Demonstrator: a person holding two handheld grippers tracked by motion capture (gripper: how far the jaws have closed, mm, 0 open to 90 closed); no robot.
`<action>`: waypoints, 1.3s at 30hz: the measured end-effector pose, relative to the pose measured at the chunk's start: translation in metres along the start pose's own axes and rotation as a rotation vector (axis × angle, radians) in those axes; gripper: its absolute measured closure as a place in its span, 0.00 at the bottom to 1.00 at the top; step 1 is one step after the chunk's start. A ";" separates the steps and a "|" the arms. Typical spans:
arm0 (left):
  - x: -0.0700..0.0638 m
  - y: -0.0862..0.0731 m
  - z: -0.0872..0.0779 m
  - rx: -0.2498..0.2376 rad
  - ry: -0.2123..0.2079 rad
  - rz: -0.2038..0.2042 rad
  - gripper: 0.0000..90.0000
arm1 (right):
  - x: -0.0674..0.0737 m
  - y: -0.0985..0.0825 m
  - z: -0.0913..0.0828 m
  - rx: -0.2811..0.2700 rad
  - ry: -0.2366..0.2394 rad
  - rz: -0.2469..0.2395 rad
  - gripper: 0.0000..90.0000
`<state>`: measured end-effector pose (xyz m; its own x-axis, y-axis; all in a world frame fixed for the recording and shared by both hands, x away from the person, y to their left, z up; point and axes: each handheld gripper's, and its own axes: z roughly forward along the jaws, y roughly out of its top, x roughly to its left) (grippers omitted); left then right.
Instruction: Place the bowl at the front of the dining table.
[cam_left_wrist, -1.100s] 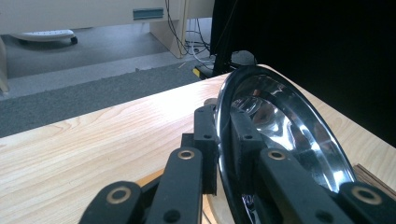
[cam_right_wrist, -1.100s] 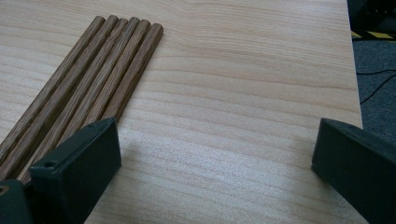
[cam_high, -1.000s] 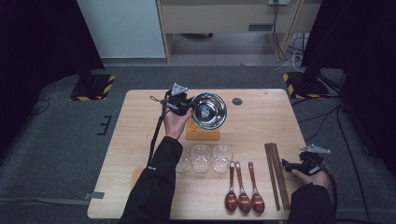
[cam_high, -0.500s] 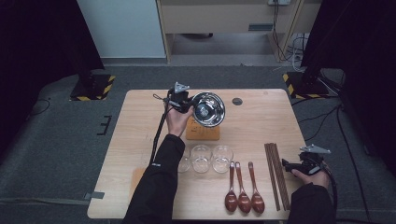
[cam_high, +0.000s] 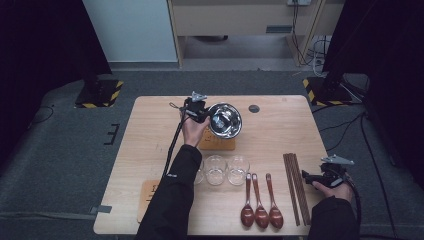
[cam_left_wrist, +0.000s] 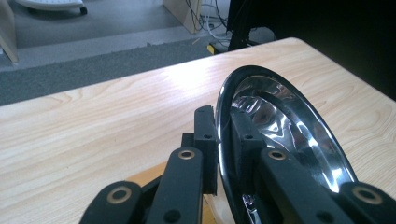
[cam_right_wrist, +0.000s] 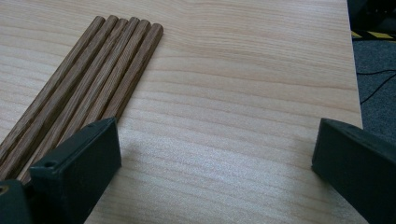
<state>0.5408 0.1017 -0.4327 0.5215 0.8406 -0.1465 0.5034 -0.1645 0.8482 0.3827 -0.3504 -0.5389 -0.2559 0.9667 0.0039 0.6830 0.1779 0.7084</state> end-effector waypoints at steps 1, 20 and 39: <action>0.000 -0.001 0.002 0.005 0.002 0.001 0.92 | 0.000 0.000 0.000 0.000 0.000 0.000 0.01; 0.012 -0.022 0.027 0.086 0.030 -0.005 0.92 | 0.001 0.000 0.000 0.000 -0.005 0.004 0.01; 0.015 -0.033 0.039 0.142 0.085 0.028 0.90 | 0.001 0.000 0.000 0.000 -0.004 0.004 0.01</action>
<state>0.5588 0.0993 -0.4828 0.4799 0.8741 -0.0754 0.5848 -0.2546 0.7702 0.3818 -0.3496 -0.5389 -0.2507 0.9681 0.0044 0.6842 0.1740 0.7082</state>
